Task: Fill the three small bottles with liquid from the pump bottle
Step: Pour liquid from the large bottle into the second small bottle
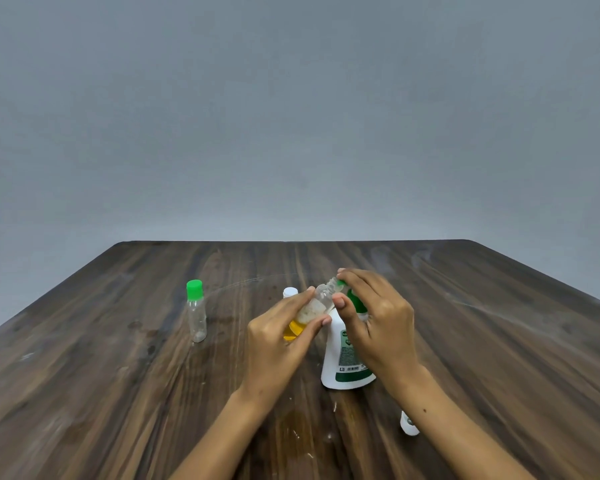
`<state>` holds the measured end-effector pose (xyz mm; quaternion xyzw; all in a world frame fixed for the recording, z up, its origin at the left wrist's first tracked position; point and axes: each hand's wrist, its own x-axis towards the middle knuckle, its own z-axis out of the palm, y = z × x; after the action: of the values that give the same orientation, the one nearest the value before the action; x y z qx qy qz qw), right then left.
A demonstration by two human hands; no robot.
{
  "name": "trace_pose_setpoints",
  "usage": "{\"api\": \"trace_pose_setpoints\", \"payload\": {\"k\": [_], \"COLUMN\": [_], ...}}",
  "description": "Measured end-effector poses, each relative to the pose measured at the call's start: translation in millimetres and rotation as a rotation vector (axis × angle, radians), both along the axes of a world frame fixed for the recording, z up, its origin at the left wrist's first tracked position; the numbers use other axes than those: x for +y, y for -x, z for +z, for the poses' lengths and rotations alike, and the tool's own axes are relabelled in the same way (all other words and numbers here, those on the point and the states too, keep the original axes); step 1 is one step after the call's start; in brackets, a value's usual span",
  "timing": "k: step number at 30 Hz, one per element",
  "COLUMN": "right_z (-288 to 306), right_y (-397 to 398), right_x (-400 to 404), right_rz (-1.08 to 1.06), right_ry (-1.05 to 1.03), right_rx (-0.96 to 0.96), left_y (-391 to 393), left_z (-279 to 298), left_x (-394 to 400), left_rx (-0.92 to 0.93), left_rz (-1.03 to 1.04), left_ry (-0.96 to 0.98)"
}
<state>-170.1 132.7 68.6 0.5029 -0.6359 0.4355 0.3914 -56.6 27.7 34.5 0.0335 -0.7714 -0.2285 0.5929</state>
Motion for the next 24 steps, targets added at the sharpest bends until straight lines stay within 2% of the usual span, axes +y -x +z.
{"api": "trace_pose_setpoints", "payload": {"k": [5, 10, 24], "right_z": [12.4, 0.1, 5.6], "right_y": [2.9, -0.4, 1.8], "right_x": [3.6, -0.2, 2.2], "right_rz": [-0.006, 0.001, 0.01], "right_ry": [-0.01, -0.004, 0.011], "right_rx": [0.053, -0.011, 0.017], "left_y": [0.7, -0.2, 1.2], "left_z": [-1.6, 1.1, -1.6], "left_x": [-1.6, 0.9, -1.3], "left_rx": [0.003, 0.017, 0.012], "left_rz": [0.013, 0.007, 0.012], "left_ry": [-0.007, 0.001, -0.003]}}
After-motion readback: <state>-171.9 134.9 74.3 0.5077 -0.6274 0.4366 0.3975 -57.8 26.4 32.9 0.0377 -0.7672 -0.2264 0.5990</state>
